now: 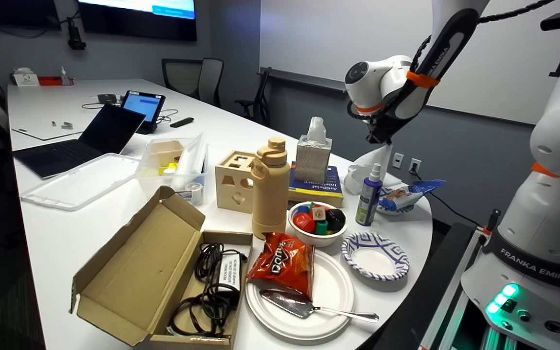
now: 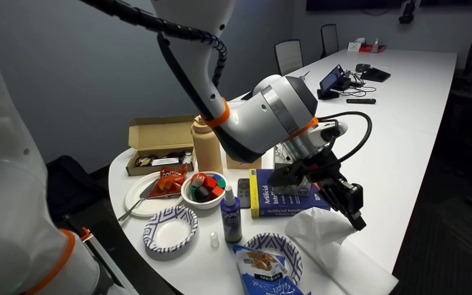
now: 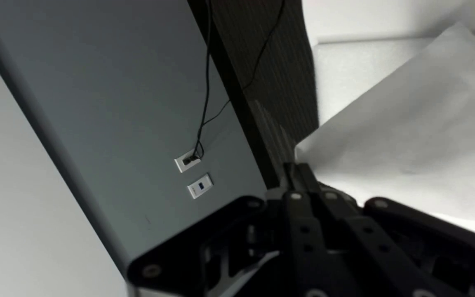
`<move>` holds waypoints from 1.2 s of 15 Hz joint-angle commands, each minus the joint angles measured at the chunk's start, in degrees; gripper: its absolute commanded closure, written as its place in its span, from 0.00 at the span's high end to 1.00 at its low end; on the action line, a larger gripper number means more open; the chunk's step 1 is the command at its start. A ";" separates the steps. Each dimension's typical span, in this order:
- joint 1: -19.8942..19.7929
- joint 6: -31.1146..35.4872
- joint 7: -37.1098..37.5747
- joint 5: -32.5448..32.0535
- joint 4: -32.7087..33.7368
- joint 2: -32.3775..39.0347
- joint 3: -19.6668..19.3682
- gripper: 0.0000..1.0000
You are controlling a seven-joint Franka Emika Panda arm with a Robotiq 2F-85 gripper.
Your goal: Remove the white cloth from the plate and put it on the blue book
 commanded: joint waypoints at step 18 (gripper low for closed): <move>4.95 7.93 -0.32 11.24 0.64 -0.67 -3.99 0.00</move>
